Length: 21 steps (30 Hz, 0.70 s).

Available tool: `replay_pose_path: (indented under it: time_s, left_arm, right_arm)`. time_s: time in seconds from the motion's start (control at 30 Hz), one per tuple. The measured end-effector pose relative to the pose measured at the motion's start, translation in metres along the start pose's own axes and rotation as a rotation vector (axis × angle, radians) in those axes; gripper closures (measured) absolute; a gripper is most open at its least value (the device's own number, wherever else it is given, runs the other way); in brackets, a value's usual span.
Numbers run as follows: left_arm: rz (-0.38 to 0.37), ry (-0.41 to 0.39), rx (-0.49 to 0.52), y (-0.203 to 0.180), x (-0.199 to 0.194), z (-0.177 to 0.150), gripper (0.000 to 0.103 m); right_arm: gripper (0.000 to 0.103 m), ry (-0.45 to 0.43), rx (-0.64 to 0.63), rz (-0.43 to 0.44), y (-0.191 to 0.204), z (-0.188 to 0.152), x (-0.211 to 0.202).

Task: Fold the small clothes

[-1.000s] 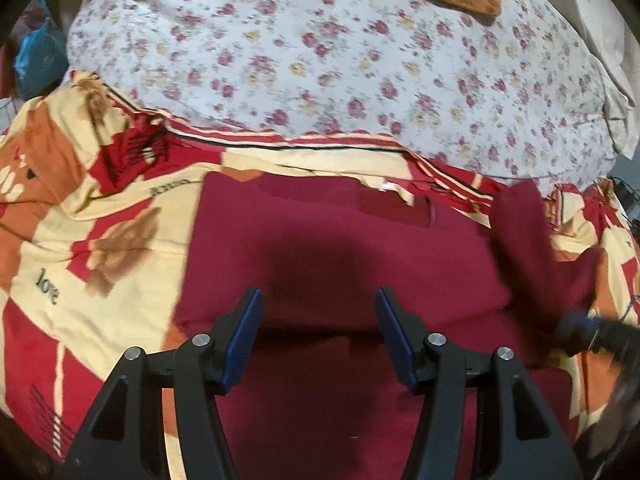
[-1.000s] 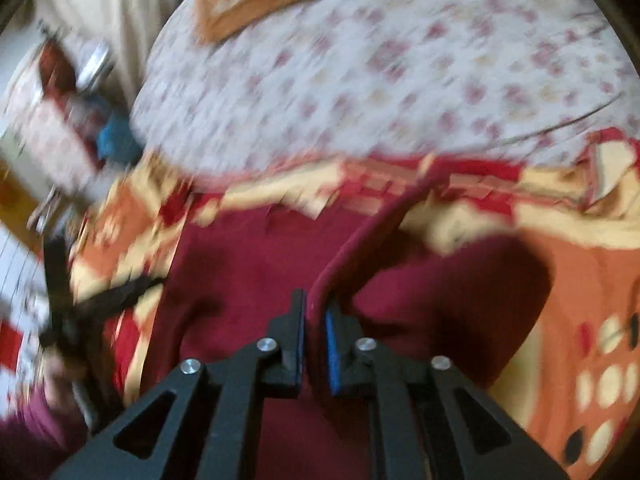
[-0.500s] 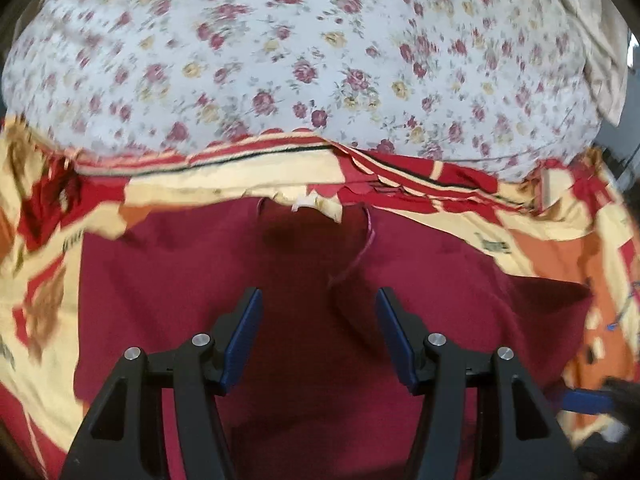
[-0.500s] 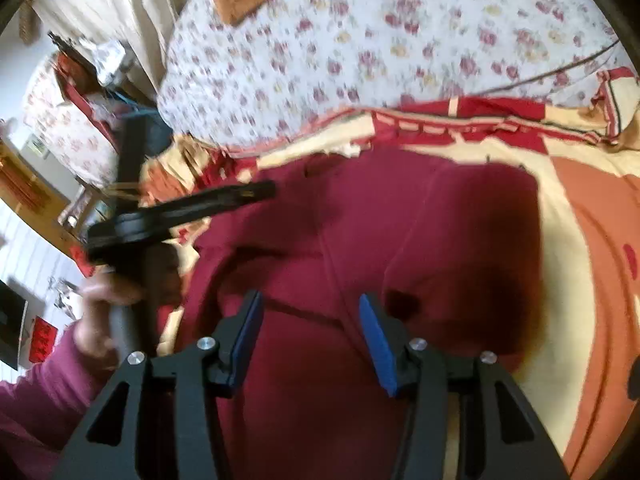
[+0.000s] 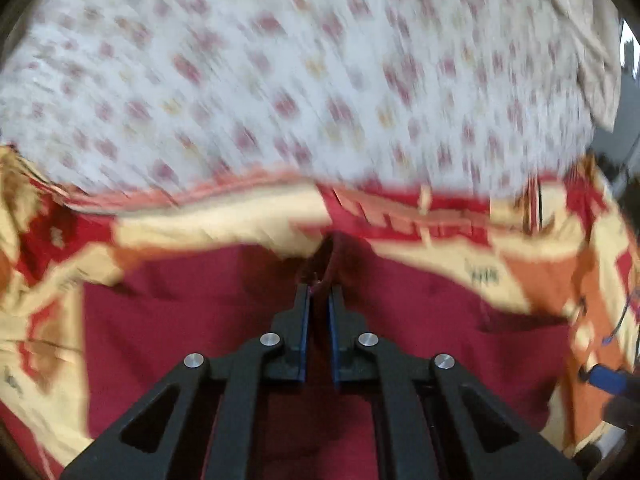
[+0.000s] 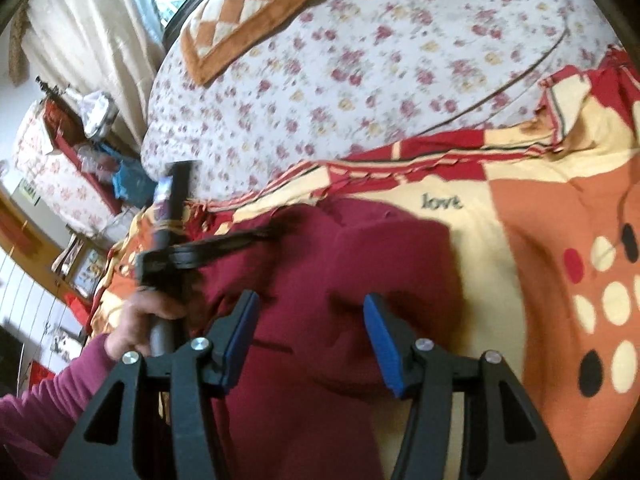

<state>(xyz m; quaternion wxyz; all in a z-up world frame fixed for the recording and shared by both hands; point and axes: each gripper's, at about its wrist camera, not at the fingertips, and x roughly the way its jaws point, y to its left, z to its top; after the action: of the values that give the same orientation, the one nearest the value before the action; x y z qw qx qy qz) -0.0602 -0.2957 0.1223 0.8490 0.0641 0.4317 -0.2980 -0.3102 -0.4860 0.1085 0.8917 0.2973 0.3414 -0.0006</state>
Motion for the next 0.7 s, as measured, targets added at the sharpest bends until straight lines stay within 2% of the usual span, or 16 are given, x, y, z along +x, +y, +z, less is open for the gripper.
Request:
replay_pose_path:
  time_s: [0.13,0.2,0.27,0.43,0.6,0.63,0.67,0.7]
  left_arm:
    - [0.045,-0.105,-0.08,0.05,-0.052,0.005,0.103]
    - [0.073,-0.121,-0.107,0.071,-0.061,-0.002,0.103]
    - [0.098,-0.105,-0.143,0.092,-0.064,-0.019,0.103]
    - [0.136,-0.054,-0.177,0.111,-0.049,-0.058,0.103]
    - [0.125,-0.042,-0.187,0.115,-0.047,-0.066,0.103]
    - [0.121,-0.043,-0.185,0.115,-0.049,-0.066,0.103]
    - [0.115,-0.043,-0.18,0.114,-0.051,-0.066,0.103]
    - [0.11,-0.044,-0.176,0.115,-0.052,-0.066,0.103]
  right_arm:
    - [0.036,-0.035,0.001,-0.086,-0.006,0.008,-0.006]
    - [0.033,-0.028,0.023,-0.109,-0.012,0.012,0.0]
    - [0.027,-0.004,0.035,-0.131,-0.018,0.017,0.012]
    - [0.027,0.104,0.081,-0.152,-0.03,0.028,0.066]
    - [0.028,0.188,0.123,-0.171,-0.036,0.035,0.116]
    - [0.037,0.21,0.136,-0.16,-0.039,0.036,0.126]
    - [0.061,0.217,0.137,-0.158,-0.041,0.036,0.132]
    - [0.074,0.204,0.103,-0.188,-0.038,0.038,0.134]
